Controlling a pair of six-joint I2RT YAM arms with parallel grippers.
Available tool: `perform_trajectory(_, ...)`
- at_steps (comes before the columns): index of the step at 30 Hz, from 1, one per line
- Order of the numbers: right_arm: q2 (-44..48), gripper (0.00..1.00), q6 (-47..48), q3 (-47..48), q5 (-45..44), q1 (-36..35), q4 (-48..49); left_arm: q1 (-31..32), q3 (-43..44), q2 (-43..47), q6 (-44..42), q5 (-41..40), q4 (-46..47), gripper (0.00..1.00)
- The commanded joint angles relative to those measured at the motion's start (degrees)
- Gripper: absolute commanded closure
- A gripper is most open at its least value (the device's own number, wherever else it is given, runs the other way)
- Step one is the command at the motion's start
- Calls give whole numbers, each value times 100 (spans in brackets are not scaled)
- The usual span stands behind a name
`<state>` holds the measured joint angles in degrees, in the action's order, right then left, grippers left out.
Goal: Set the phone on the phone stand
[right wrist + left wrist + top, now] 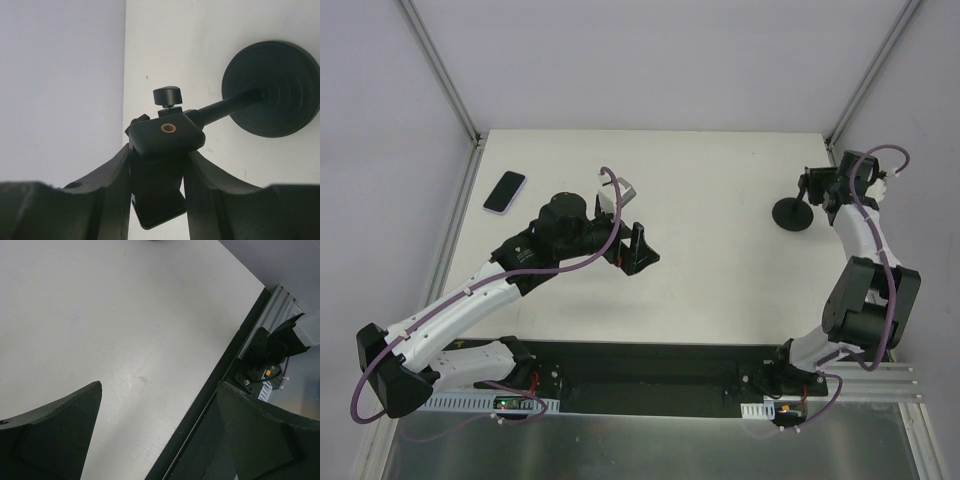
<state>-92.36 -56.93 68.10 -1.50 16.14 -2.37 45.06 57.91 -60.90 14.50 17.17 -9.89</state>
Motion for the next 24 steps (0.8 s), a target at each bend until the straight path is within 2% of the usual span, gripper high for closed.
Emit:
perform_trajectory(1, 1218, 99, 6, -322, 185, -698, -465, 47, -43, 26, -97, -240, 136, 3)
perform_trajectory(3, 1693, 99, -63, -665, -69, -1015, -588, 56, -60, 26, -114, -301, 128, 3)
perform_trajectory(6, 2352, 99, -318, -1234, -674, -1858, -642, 73, -69, 0, -132, -354, 128, 3)
perform_trajectory(8, 2825, 99, -713, -1657, -1412, -2666, -414, 126, -87, -35, -141, -398, 136, 3)
perform_trajectory(9, 2942, 99, -836, -1990, -1676, -3234, -196, 143, -96, -44, -167, -416, 136, 3)
perform_trajectory(11, 3126, 99, -1276, -2238, -2370, -3800, 7, 187, -87, -53, -202, -521, 128, 3)
perform_trajectory(12, 3153, 99, -1399, -2370, -2599, -4325, 209, 196, -87, -44, -202, -530, 128, 3)
perform_trajectory(13, 3162, 99, -1531, -2519, -3036, -4574, 211, 205, -87, -53, -202, -530, 128, 3)
perform_trajectory(15, 3136, 99, -1830, -2634, -3329, -5109, 517, 205, -96, -44, -167, -548, 136, 3)
perform_trajectory(18, 2996, 99, -1901, -2731, -3638, -5593, 790, 205, -105, -62, -123, -539, 145, 3)
perform_trajectory(23, 2934, 99, -1840, -2705, -3761, -5955, 888, 205, -69, -79, -70, -302, 189, 2)
perform_trajectory(24, 2960, 95, -1709, -2688, -3761, -6008, 888, 205, -61, -71, -62, -276, 181, 2)
